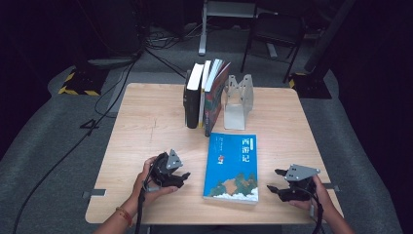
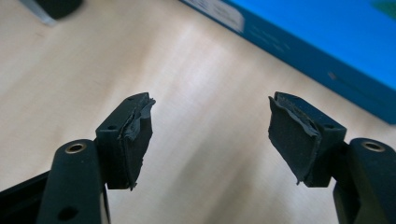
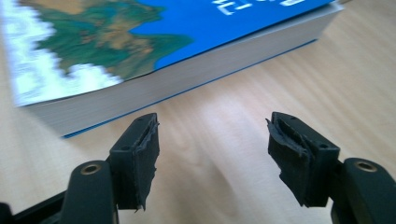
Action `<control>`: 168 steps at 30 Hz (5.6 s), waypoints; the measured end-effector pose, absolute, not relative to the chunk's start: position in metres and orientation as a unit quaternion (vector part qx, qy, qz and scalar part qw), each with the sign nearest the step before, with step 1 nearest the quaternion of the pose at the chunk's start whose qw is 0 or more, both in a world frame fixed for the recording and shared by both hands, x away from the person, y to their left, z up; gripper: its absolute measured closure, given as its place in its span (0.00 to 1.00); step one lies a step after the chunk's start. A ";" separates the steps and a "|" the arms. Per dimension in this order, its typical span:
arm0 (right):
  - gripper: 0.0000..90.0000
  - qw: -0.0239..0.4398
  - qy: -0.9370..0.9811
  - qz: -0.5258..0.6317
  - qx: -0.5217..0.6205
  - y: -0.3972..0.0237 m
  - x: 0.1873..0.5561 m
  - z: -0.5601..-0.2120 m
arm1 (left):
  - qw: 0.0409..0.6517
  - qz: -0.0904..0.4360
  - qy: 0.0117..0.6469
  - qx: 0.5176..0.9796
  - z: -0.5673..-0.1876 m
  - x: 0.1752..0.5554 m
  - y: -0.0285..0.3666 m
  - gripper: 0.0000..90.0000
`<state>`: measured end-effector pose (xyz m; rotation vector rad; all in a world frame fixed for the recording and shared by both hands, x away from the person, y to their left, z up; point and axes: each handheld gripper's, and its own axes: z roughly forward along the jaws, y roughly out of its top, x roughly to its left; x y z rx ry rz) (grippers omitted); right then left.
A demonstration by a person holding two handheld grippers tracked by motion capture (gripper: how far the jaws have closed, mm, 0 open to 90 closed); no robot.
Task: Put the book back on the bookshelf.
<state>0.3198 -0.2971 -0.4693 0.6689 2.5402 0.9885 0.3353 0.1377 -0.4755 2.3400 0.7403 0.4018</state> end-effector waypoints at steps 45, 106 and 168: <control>0.32 0.154 0.887 0.400 0.174 -0.263 0.311 -0.462 | 0.351 0.089 0.271 0.892 -0.493 0.316 0.136 0.21; 0.36 0.177 0.866 0.450 0.131 -0.188 0.322 -0.437 | 0.431 0.101 0.180 0.878 -0.459 0.305 0.099 0.80; 0.44 0.198 0.861 0.429 0.190 -0.249 0.340 -0.462 | 0.407 0.145 0.148 0.890 -0.452 0.320 0.085 0.79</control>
